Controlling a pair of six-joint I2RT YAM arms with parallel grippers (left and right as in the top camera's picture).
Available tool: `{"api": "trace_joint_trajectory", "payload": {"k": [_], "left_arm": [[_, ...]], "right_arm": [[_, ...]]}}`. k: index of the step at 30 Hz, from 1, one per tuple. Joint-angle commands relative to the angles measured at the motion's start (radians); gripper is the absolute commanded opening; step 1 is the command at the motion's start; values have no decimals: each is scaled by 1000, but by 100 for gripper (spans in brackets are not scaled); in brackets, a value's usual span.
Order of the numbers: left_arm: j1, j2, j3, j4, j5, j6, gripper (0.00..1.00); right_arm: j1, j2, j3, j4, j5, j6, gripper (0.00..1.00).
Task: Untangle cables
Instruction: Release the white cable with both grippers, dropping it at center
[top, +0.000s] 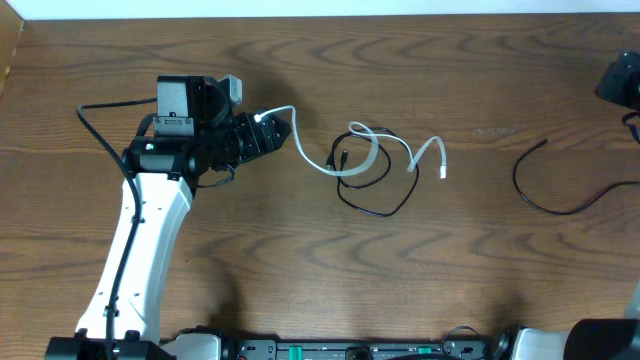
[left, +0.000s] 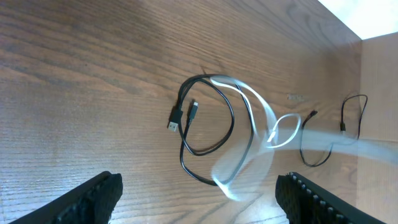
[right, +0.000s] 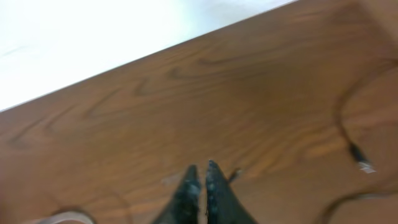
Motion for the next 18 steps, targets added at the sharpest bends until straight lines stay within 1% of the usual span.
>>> {"api": "trace_joint_trajectory", "payload": {"k": [1, 3, 5, 8, 10, 12, 15, 16, 18], "left_arm": [[-8, -16, 2, -2, -8, 12, 85], [-19, -16, 2, -2, -8, 14, 85], [-32, -16, 2, -2, -5, 14, 85], [-56, -16, 2, -2, 18, 53, 85], [-74, -16, 2, -7, 13, 116, 84], [-90, -16, 2, -26, -42, 161, 84], [-113, -16, 2, -80, -216, 196, 84], [-121, -16, 2, -93, -239, 216, 84], [-138, -16, 2, -113, -234, 294, 84]], "right_arm": [[11, 11, 9, -10, -295, -25, 10], [29, 11, 8, -24, -415, -66, 15], [53, 11, 8, -53, -477, -109, 20], [110, 13, 8, -132, -486, -196, 25], [160, 19, 7, -184, -456, -235, 26], [204, 26, 1, -212, -410, -235, 26], [272, 28, -22, -222, -399, -236, 27], [287, 28, -26, -219, -400, -235, 28], [320, 29, -37, -208, -399, -236, 29]]}}
